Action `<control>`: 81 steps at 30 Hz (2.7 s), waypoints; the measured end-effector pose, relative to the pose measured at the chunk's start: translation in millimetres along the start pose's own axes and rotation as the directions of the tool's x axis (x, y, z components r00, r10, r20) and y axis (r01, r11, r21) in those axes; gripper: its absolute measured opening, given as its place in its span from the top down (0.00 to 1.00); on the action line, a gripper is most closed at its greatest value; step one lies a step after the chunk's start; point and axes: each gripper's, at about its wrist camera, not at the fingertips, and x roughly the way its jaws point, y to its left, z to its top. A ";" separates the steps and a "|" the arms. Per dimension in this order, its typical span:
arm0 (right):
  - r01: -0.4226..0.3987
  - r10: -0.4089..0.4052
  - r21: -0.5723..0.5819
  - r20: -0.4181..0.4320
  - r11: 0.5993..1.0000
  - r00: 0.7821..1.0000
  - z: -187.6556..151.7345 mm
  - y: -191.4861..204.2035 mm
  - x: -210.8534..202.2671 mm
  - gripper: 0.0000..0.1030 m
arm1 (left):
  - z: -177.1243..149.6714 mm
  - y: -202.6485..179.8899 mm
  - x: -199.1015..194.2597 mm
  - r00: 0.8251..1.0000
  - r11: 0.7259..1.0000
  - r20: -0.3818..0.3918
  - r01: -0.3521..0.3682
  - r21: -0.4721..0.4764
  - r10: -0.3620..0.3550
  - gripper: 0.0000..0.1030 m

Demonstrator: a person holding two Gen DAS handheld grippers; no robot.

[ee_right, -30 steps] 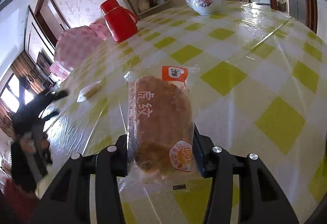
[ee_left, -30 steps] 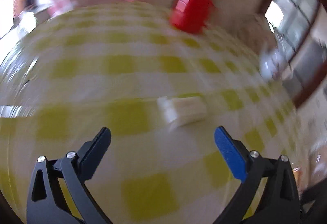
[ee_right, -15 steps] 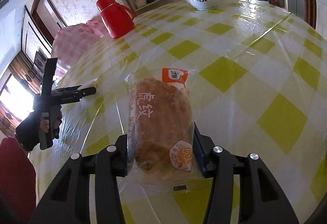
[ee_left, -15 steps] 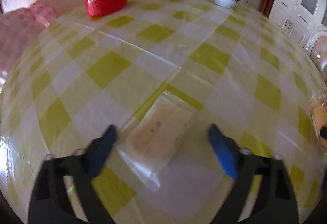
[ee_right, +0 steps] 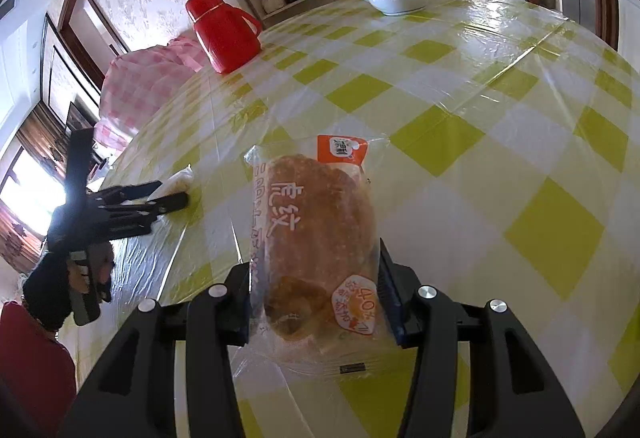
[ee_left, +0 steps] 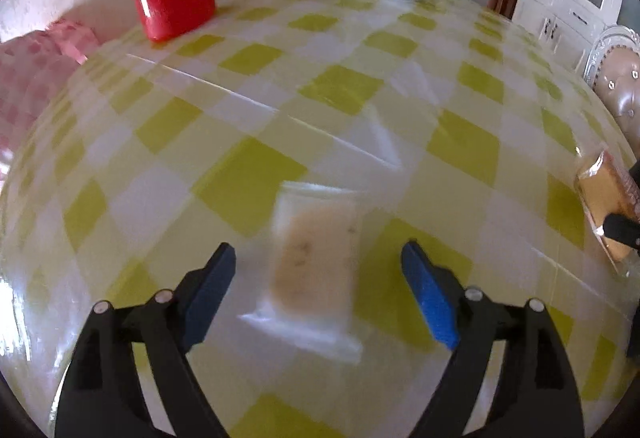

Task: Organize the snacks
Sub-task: 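Grasp the clear round-cookie packet with the left gripper, then carry bread packet with right gripper into purple container while left drops cookie packet there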

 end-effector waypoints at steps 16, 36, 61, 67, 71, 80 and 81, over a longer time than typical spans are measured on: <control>-0.038 0.038 -0.016 -0.002 0.999 0.999 1.7 1.0 -1.2 0.54 | -90.0 -91.5 -100.4 0.948 0.877 0.243 -0.070 -0.475 0.207 0.66; -0.023 0.028 -0.124 0.040 0.992 0.999 -16.0 23.0 -17.0 0.54 | -143.3 -96.6 -143.2 0.917 0.793 0.290 -0.046 -0.607 0.275 0.66; -0.228 0.213 -0.237 -0.085 0.944 0.973 -118.9 91.5 -75.2 0.54 | -229.2 -133.6 -211.7 0.879 0.755 0.261 -0.154 -0.638 0.400 0.66; -0.252 0.235 -0.289 -0.092 0.924 0.968 -140.8 111.4 -94.2 0.54 | -255.7 -144.6 -233.2 0.873 0.764 0.257 -0.180 -0.620 0.414 0.66; -0.286 0.263 -0.323 -0.115 0.902 0.958 -160.9 129.1 -109.0 0.54 | -277.7 -155.6 -249.1 0.873 0.776 0.247 -0.205 -0.597 0.421 0.66; -0.438 0.357 -0.495 -0.253 0.751 0.899 -236.9 210.5 -143.2 0.54 | -361.8 -145.4 -308.1 0.868 0.754 0.156 -0.304 -0.583 0.471 0.66; -0.455 0.364 -0.511 -0.273 0.729 0.890 -246.7 220.9 -146.2 0.54 | -370.0 -144.1 -314.8 0.863 0.752 0.140 -0.331 -0.570 0.486 0.66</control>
